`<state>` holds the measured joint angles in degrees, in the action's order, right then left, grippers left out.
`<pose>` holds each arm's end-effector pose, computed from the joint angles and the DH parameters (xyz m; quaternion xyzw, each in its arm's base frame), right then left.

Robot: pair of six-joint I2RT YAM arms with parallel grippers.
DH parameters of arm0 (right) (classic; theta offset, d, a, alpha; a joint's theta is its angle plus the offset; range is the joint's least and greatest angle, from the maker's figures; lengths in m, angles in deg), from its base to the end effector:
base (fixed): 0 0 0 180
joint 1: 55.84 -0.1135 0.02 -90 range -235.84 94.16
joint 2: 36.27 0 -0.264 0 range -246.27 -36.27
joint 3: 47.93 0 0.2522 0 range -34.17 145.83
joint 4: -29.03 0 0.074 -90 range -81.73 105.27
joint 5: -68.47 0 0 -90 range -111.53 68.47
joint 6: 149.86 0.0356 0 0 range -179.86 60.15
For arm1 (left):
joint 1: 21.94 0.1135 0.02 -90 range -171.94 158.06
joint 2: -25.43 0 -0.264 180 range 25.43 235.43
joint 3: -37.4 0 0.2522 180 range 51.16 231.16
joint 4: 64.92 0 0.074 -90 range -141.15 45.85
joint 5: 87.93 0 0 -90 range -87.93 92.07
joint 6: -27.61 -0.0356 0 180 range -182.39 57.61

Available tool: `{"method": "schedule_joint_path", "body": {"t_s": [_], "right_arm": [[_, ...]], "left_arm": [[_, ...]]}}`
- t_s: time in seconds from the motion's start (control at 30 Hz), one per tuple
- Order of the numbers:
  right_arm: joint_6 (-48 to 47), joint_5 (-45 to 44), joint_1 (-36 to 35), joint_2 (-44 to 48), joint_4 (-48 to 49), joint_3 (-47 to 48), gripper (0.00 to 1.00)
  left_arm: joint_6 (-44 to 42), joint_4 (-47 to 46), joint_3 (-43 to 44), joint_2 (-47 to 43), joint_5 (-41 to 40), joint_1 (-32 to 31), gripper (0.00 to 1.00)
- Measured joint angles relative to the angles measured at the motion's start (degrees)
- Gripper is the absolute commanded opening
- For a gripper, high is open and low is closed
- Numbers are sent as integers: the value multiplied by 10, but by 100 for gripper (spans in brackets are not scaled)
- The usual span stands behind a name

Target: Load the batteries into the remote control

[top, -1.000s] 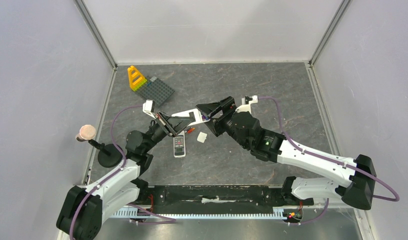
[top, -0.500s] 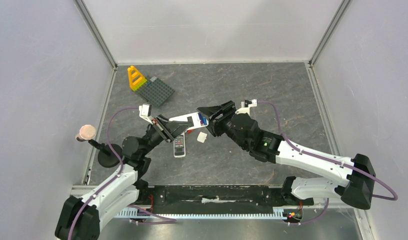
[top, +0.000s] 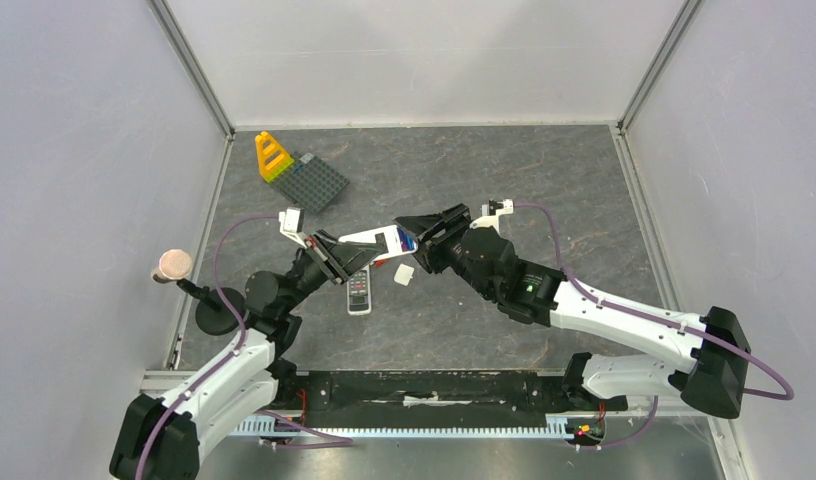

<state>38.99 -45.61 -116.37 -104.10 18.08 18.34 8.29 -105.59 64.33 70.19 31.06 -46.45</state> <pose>0.1487 0.2335 0.3280 0.3737 0.6777 0.5731 0.2696 0.1471 -0.0860 0.2630 -0.0181 0.5744 -0.6889 0.4417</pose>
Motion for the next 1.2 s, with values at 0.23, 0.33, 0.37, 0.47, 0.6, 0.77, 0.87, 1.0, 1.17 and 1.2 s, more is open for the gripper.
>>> {"method": "schedule_joint_path", "body": {"t_s": [0.23, 0.33, 0.37, 0.47, 0.6, 0.77, 0.87, 1.0, 1.17, 1.2], "right_arm": [[0, -4, 3, -3, 1, 0, 43], [1, -5, 3, -3, 2, 0, 39], [2, -5, 3, -3, 2, 0, 38], [3, -5, 3, -3, 3, 0, 36], [4, -4, 3, -5, 12, 0, 33], [-1, -2, 6, -7, 17, 1, 29], [-5, -1, 8, -7, 20, 0, 26], [-13, 1, 9, -7, 26, 0, 25], [-29, 2, 11, -7, 30, 0, 25], [-33, 2, 12, -7, 31, 0, 25]], "left_arm": [[7, 97, 32, -25, -6, 0, 2], [24, 124, 38, -33, -11, 0, 2], [29, 129, 39, -35, -13, 0, 2], [36, 164, 47, -50, -20, -1, 2], [36, 211, 66, -64, -19, -1, 2], [36, 236, 80, -66, -15, -2, 2], [36, 243, 83, -66, -15, -2, 2], [37, 243, 85, -65, -16, -2, 2], [57, 238, 85, -59, -15, -2, 2], [64, 238, 85, -57, -15, -2, 2]]}}
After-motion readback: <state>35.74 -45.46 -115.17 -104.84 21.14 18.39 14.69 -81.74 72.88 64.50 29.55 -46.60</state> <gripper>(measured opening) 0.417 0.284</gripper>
